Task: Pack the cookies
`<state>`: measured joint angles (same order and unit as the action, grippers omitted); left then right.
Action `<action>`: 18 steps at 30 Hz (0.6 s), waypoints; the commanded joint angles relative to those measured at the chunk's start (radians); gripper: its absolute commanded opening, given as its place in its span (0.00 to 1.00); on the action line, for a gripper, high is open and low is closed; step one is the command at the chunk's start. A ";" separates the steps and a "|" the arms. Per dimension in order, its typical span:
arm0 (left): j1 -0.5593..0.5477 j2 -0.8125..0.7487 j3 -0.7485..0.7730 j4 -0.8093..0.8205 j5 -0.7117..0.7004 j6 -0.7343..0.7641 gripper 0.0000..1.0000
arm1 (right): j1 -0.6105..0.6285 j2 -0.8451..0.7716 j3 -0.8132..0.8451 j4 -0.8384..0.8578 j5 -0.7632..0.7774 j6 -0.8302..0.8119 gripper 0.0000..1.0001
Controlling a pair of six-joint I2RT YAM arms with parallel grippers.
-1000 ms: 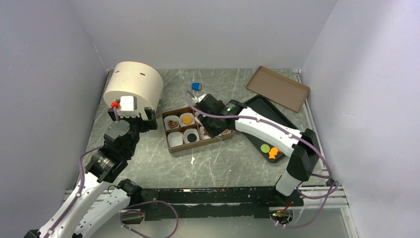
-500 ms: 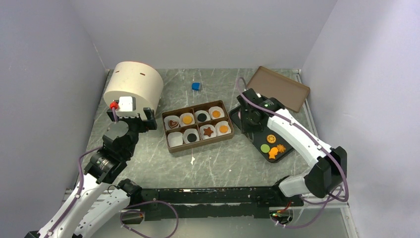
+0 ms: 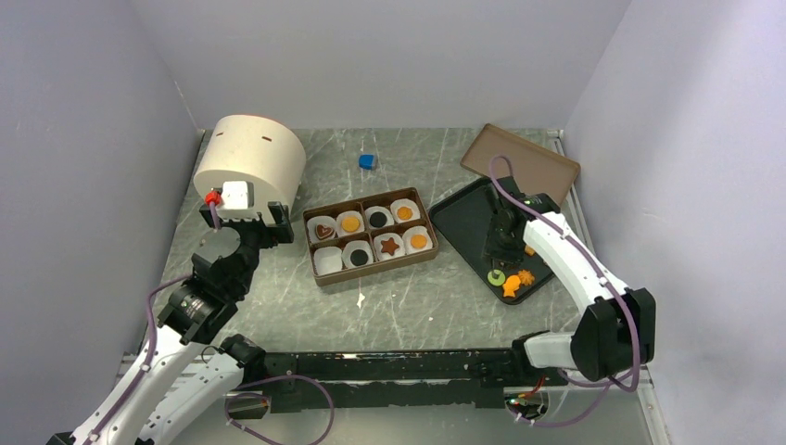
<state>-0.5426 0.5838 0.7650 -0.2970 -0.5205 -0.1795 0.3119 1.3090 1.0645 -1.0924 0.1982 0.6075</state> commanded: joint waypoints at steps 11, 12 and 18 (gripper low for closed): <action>-0.003 -0.009 -0.006 0.041 -0.002 0.005 0.96 | -0.229 0.020 -0.077 0.108 0.064 -0.046 0.42; -0.005 -0.008 -0.006 0.041 -0.002 0.005 0.96 | -0.242 0.032 -0.078 0.112 0.071 -0.053 0.42; -0.009 -0.003 -0.008 0.047 -0.003 0.009 0.96 | -0.307 0.075 -0.093 0.162 0.032 -0.092 0.43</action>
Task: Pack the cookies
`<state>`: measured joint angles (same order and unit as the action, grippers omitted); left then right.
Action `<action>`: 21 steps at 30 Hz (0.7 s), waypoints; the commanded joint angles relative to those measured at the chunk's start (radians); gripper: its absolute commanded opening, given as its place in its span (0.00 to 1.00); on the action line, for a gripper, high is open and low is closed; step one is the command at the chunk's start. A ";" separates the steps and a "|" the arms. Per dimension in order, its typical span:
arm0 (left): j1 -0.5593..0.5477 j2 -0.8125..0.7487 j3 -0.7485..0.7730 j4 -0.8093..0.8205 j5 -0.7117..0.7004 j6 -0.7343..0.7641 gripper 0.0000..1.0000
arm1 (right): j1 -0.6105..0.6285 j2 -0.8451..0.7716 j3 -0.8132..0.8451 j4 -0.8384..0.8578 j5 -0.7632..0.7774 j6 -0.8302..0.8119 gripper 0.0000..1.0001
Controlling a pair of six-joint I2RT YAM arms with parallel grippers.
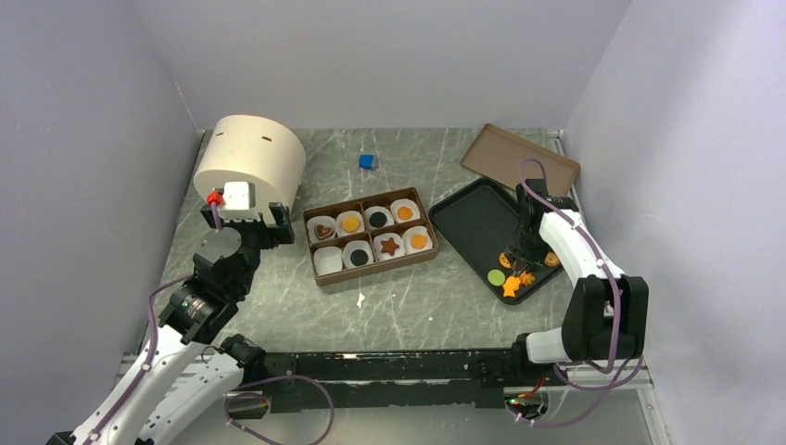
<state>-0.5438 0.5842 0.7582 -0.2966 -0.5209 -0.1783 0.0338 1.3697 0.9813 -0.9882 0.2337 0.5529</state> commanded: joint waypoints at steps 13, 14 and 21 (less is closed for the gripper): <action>-0.013 0.010 -0.002 0.048 -0.004 0.012 0.96 | -0.136 0.076 -0.059 0.154 -0.089 -0.106 0.42; -0.013 0.011 -0.002 0.048 -0.005 0.012 0.96 | -0.141 0.080 -0.064 0.164 -0.109 -0.109 0.42; -0.013 0.012 -0.002 0.047 -0.005 0.012 0.96 | -0.154 0.093 -0.054 0.186 -0.165 -0.114 0.41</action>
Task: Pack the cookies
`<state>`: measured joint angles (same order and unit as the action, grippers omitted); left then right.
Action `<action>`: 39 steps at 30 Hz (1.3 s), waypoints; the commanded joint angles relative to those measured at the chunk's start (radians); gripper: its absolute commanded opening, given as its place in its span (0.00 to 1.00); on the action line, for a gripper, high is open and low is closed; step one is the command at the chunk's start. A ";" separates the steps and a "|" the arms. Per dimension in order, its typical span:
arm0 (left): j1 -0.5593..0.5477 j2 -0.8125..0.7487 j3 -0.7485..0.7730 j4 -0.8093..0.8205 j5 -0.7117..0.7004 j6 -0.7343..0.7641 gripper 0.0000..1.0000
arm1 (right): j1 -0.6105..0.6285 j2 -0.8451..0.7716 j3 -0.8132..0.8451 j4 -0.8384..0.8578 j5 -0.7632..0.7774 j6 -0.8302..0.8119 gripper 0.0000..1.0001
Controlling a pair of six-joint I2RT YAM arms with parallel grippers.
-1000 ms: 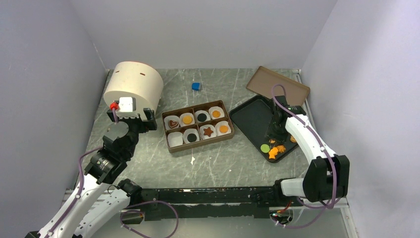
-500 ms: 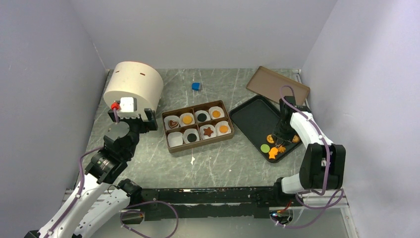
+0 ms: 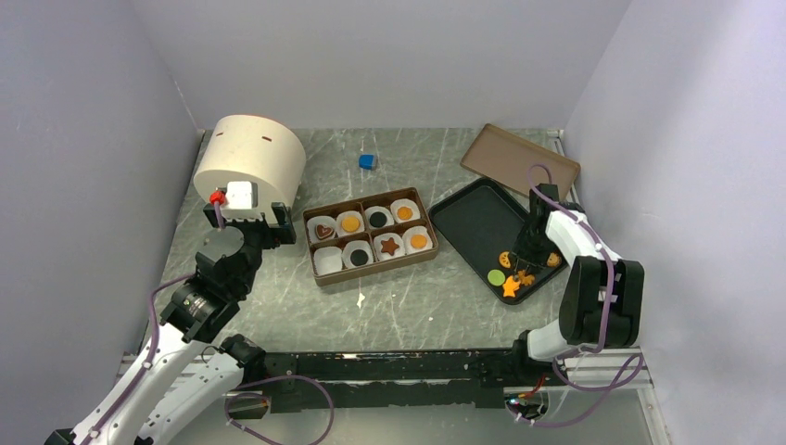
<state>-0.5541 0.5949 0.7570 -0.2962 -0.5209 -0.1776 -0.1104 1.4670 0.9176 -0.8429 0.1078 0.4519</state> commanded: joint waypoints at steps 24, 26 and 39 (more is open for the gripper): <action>-0.003 0.004 0.002 0.042 -0.007 0.010 0.96 | -0.025 -0.054 0.113 -0.017 -0.090 -0.050 0.23; -0.004 0.005 0.004 0.040 -0.008 0.010 0.96 | -0.021 -0.066 0.129 -0.021 -0.103 -0.061 0.22; -0.002 0.013 0.007 0.035 -0.008 0.006 0.96 | 0.191 -0.091 0.244 -0.012 -0.208 -0.123 0.20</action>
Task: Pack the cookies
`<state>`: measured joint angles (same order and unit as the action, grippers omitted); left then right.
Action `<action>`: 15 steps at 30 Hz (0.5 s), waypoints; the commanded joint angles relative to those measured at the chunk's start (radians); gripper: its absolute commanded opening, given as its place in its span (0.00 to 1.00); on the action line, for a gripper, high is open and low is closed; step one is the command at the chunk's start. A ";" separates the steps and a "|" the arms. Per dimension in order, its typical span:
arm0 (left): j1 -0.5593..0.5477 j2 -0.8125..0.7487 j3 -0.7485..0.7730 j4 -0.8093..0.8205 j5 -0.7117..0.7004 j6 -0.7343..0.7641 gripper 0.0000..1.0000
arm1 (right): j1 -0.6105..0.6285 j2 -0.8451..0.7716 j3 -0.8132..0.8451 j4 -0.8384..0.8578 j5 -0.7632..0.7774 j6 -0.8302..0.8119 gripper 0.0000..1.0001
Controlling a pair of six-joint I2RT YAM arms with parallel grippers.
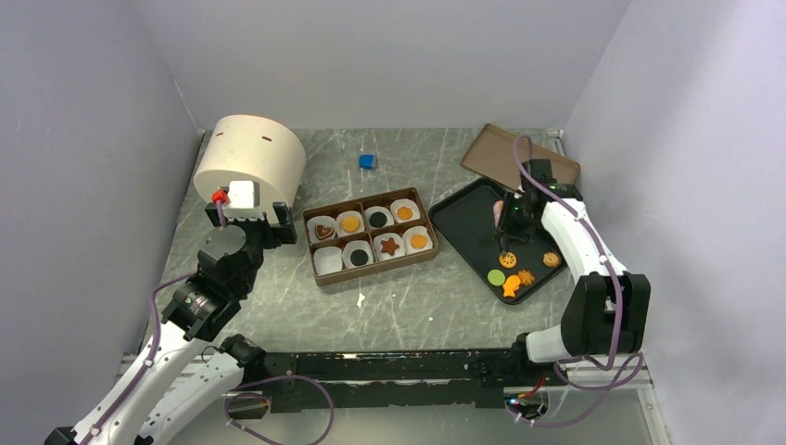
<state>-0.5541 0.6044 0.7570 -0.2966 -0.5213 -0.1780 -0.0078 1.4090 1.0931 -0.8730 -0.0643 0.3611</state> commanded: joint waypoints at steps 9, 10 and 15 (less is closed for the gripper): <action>-0.002 -0.001 0.007 0.034 -0.011 0.007 0.96 | 0.353 0.010 0.174 0.035 -0.040 -0.090 0.20; -0.002 -0.001 0.007 0.034 -0.011 0.007 0.96 | 0.379 0.018 0.187 0.037 -0.044 -0.098 0.20; -0.003 -0.002 0.007 0.034 -0.010 0.005 0.96 | 0.503 0.052 0.224 0.053 -0.046 -0.126 0.21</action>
<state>-0.5541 0.6060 0.7570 -0.2966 -0.5213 -0.1776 0.4240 1.4406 1.2606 -0.8593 -0.0986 0.2779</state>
